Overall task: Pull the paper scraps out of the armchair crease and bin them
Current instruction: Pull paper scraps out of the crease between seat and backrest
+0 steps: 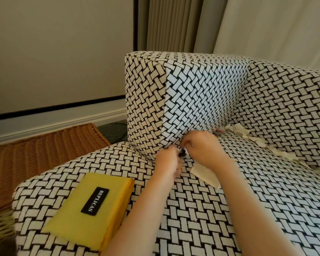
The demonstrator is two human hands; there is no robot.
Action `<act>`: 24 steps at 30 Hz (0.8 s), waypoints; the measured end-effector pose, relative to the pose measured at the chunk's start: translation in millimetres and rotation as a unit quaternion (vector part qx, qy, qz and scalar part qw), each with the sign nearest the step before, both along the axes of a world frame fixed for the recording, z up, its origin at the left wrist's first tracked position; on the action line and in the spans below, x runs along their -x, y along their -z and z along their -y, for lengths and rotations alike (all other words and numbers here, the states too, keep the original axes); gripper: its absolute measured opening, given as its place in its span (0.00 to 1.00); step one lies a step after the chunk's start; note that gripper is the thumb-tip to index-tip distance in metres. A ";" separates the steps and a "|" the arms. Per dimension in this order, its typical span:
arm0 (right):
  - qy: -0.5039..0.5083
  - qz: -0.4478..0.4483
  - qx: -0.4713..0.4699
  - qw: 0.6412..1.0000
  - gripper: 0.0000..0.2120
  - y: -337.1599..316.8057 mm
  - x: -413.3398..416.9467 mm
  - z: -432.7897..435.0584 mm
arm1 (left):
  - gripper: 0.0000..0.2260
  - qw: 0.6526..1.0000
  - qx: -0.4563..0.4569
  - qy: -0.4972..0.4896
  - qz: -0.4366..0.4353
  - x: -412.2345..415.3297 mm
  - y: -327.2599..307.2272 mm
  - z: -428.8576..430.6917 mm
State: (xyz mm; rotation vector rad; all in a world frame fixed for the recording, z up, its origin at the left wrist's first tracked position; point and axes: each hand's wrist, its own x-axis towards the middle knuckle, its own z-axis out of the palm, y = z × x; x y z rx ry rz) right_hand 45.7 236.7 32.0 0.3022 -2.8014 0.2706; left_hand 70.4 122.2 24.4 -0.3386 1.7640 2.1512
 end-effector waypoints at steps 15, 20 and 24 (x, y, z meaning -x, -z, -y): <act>0.058 0.199 -0.138 0.969 0.16 21.1 7.1 2.6 | 0.13 0.690 0.669 0.186 -0.205 2.0 2.7 0.3; 0.066 0.265 -0.197 0.942 0.19 14.3 9.9 12.1 | 0.14 0.694 0.666 0.216 -0.170 15.1 -1.2 -3.1; 0.092 0.270 -0.209 0.935 0.19 7.9 7.6 24.4 | 0.15 0.674 0.679 0.251 -0.148 21.4 0.0 -11.9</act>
